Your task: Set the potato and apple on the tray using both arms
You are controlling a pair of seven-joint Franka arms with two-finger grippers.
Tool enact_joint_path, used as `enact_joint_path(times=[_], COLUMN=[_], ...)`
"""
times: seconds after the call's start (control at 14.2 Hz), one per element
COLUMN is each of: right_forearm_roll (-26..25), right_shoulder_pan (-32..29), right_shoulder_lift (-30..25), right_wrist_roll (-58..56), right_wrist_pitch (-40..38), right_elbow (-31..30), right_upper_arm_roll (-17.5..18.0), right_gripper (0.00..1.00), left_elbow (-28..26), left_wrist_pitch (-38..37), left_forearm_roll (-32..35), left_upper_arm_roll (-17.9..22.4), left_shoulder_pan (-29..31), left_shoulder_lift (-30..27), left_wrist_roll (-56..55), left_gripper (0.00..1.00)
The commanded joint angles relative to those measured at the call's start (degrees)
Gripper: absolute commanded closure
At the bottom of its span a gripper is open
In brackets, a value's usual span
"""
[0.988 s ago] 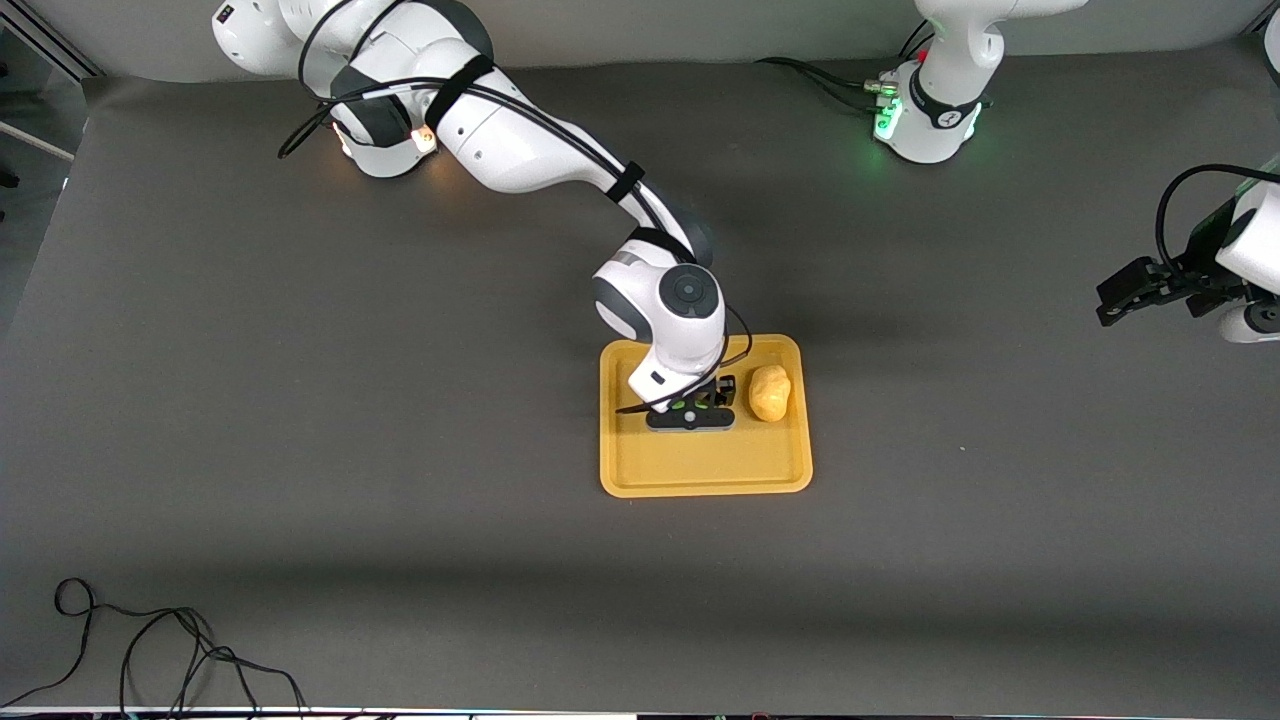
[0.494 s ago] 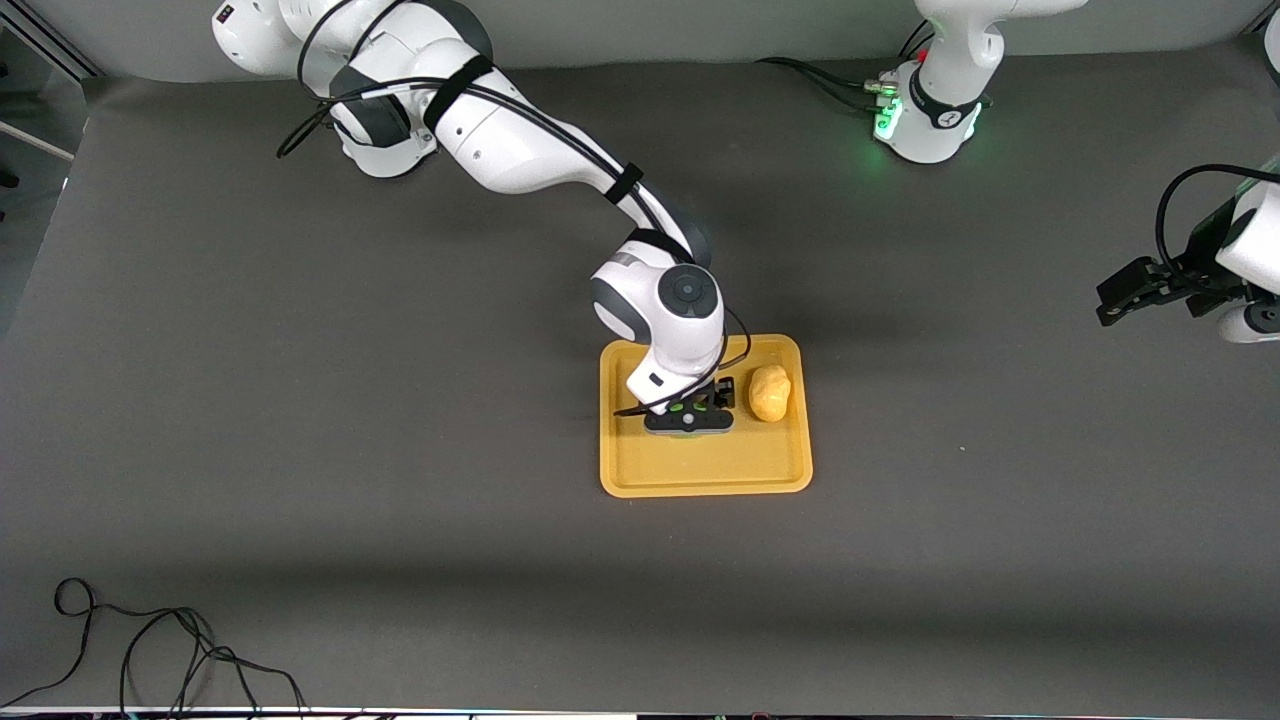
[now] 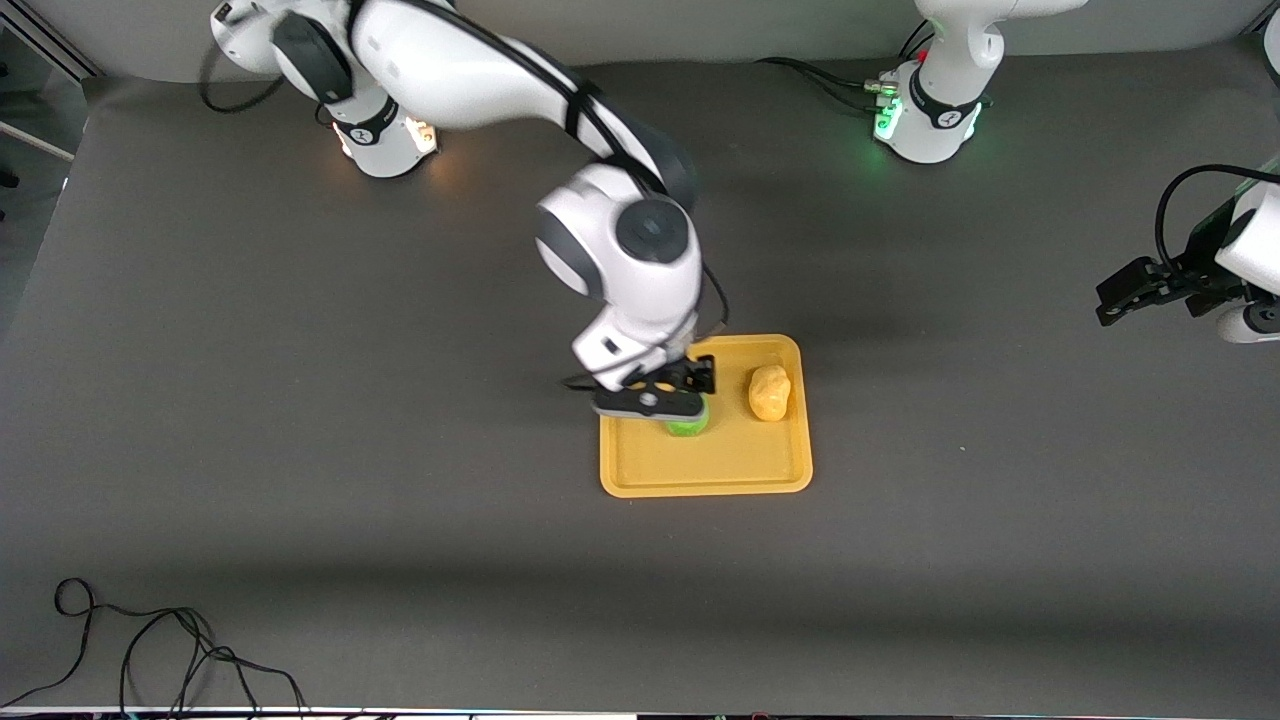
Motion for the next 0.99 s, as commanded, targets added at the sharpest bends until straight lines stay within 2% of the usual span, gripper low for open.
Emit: enact_joint_path(times=[0.0,0.14,0.35,0.49,0.71,0.92], right_forearm_roll=[1.07,1.15,1.42,1.51,3.26,3.53], right_shoulder_pan=[-3.55,-7.41,-14.97,-20.06,-29.99,-37.21], right_shoulder_lift=[-8.58,-14.72,-26.32,-32.04,-37.59,-41.64], right_wrist_roll=[-9.45,-16.15,-26.51,-32.84,-43.12,-48.33], right_wrist_pitch=[-7.46,-12.84,-13.65,-13.65,-13.65,-12.95], right_elbow=[-3.6,-7.01,-18.42,-24.49,-30.31,-35.14], right_upper_arm_roll=[0.09,-0.09,-0.26,-0.53,-0.53,-0.44], right_gripper=[0.0,0.0,0.0,0.0,0.0,0.0], left_elbow=[-1.17,-1.17,-1.26,-1.26,-1.35,-1.17], left_wrist_pitch=[0.27,0.97,0.54,1.41,2.29,1.51], left_forearm_roll=[-0.23,-0.23,-0.14,-0.14,-0.14,-0.15], left_upper_arm_roll=[0.06,0.05,0.14,0.14,0.14,0.23], left_shoulder_pan=[-0.89,-0.72,-0.54,-0.19,-0.1,-0.36], left_shoulder_lift=[-1.45,-1.28,-1.28,-0.75,-0.75,-1.44], left_wrist_roll=[-0.24,-0.24,-0.33,-0.24,-0.15,-0.5], left_gripper=[0.0,0.0,0.0,0.0,0.0,0.0])
